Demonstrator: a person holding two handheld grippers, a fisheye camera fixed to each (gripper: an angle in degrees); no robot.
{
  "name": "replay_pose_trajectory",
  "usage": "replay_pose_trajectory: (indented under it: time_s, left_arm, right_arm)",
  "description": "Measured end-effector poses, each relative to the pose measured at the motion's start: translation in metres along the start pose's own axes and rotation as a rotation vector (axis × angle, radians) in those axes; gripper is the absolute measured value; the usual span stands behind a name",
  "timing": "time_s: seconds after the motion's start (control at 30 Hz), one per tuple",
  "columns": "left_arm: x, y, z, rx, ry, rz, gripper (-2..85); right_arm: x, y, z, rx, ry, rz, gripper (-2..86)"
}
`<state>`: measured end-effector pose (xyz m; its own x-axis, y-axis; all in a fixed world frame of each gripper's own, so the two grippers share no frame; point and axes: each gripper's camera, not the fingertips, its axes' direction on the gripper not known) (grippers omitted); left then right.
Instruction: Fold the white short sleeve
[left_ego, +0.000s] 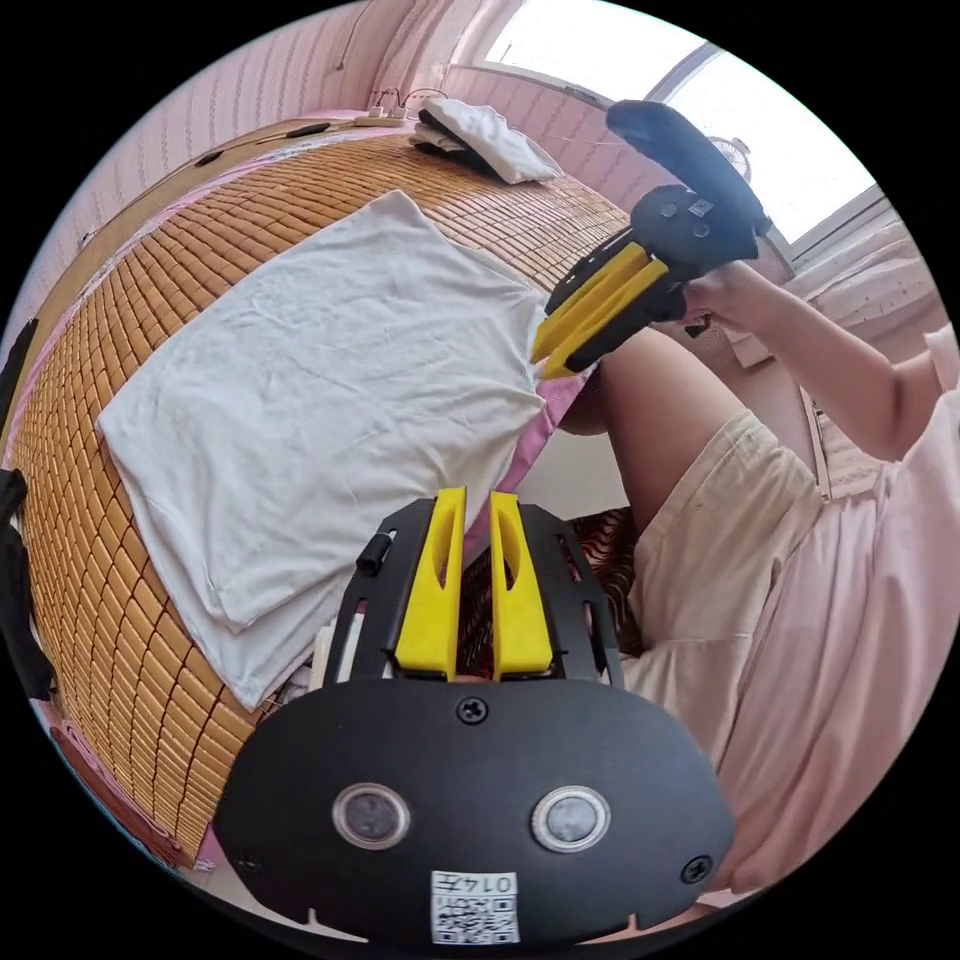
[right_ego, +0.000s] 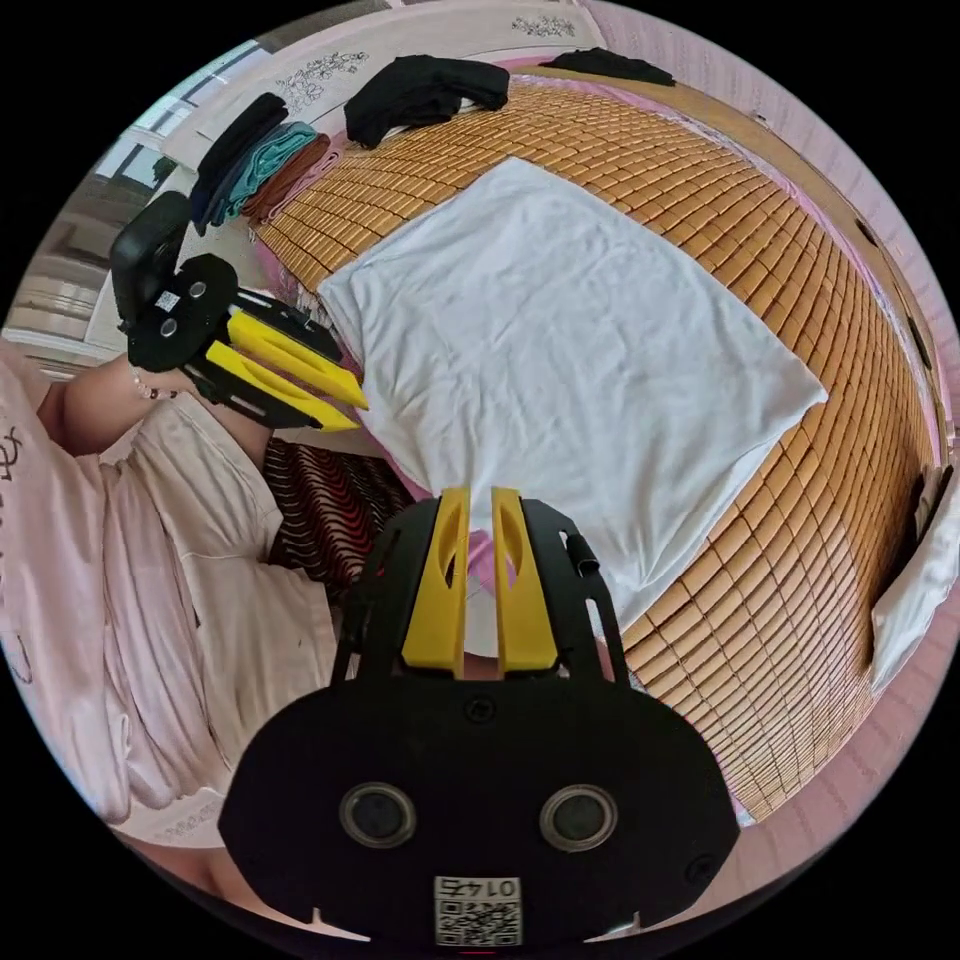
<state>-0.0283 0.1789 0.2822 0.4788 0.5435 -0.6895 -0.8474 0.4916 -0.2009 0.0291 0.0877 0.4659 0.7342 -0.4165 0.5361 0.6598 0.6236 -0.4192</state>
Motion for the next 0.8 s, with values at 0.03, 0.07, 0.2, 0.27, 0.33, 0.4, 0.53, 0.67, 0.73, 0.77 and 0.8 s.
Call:
replay_pose_trajectory:
  time_s: [0.03, 0.07, 0.2, 0.27, 0.33, 0.4, 0.53, 0.67, 0.73, 0.77, 0.8]
  left_arm:
    - [0.003, -0.007, -0.003, 0.027, -0.015, 0.011, 4.4]
    - [0.005, -0.016, -0.002, 0.055, -0.022, 0.013, 4.1]
    - [0.012, -0.042, 0.022, 0.034, -0.064, 0.054, 3.5]
    - [0.02, -0.048, 0.041, -0.014, -0.101, 0.08, 2.8]
    - [0.026, -0.047, 0.051, -0.026, -0.116, 0.09, 1.5]
    - [0.03, -0.045, 0.053, -0.009, -0.116, 0.086, 0.0]
    - [0.036, -0.045, 0.057, 0.002, -0.101, 0.084, -0.9]
    - [0.042, -0.04, 0.06, 0.033, -0.095, 0.087, -1.0]
    - [0.046, -0.039, 0.062, 0.042, -0.1, 0.088, -1.0]
    - [0.049, -0.038, 0.062, 0.048, -0.105, 0.09, -1.0]
    - [0.05, -0.037, 0.063, 0.05, -0.108, 0.092, -1.0]
  right_arm:
    - [0.003, -0.026, -0.005, 0.025, 0.063, 0.004, 1.5]
    - [0.006, -0.054, -0.008, 0.06, 0.128, 0.008, 0.9]
    - [0.018, -0.135, 0.014, 0.002, 0.19, 0.028, -0.1]
    - [0.023, -0.168, 0.048, -0.154, 0.214, 0.024, -0.3]
    - [0.018, -0.178, 0.055, -0.182, 0.234, -0.018, -0.4]
    - [0.017, -0.189, 0.058, -0.241, 0.23, -0.052, -0.4]
    - [0.022, -0.218, 0.056, -0.308, 0.258, -0.083, -0.6]
    - [0.038, -0.242, 0.065, -0.325, 0.26, -0.046, -0.6]
    - [0.043, -0.248, 0.065, -0.383, 0.231, -0.051, -0.5]
    - [0.044, -0.252, 0.064, -0.424, 0.227, -0.068, -0.5]
    - [0.045, -0.254, 0.062, -0.428, 0.24, -0.073, -0.5]
